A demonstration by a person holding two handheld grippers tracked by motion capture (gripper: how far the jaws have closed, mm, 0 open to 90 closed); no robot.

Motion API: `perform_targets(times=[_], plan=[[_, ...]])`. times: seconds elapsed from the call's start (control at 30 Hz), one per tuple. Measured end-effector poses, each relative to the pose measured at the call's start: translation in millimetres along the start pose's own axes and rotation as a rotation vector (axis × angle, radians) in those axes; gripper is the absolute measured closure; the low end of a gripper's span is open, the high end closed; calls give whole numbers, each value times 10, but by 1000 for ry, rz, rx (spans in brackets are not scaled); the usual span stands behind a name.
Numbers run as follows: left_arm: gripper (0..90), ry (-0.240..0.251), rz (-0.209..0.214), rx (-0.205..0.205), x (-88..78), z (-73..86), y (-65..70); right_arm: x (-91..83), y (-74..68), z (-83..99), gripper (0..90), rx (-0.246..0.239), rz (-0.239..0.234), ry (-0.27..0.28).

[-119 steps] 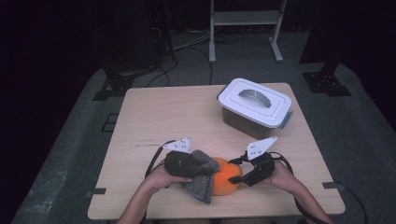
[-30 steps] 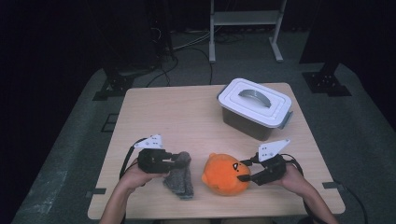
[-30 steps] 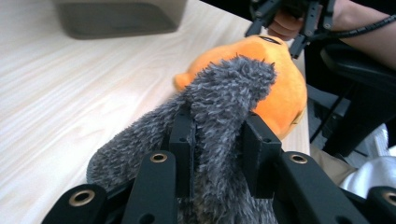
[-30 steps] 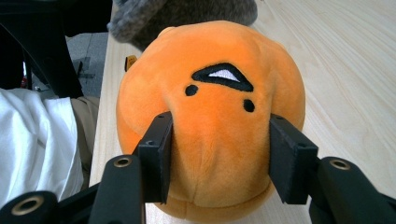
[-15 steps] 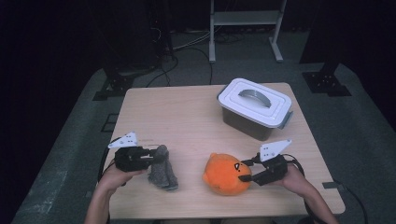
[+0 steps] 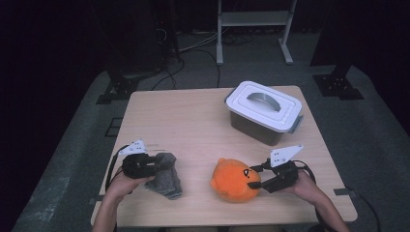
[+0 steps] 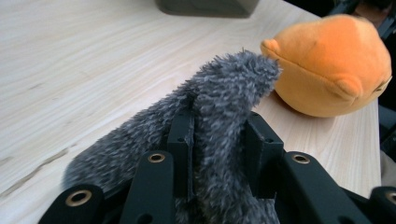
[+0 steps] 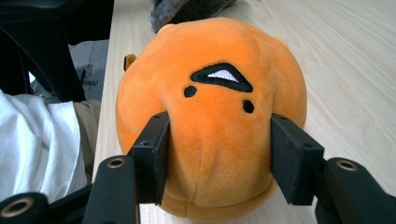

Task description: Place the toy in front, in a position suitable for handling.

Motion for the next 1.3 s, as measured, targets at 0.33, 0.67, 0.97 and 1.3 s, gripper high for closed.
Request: perform_targets(times=[0.33, 0.67, 0.97, 1.3], plan=[[665, -138, 41, 37, 318, 218, 97, -4, -6, 8, 414, -1, 3, 4], [633, -57, 35, -3, 90, 305, 52, -2, -11, 3, 380, 8, 6, 11], [524, 9, 31, 11, 13, 209, 94, -34, -13, -66, 296, 70, -12, 67], [415, 19, 7, 12, 22, 199, 64, -180, 96, -163, 253, 130, 20, 141]])
Point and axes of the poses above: each handheld gripper's, and its own axes: x roughly forward along the jaws, z roughly out of its underside, y roughly to its right, the point moved 9 cm from there along x, roughly forward along the jaws, and after that the axes turned 11 degrees about x, right-handed, at the moved point
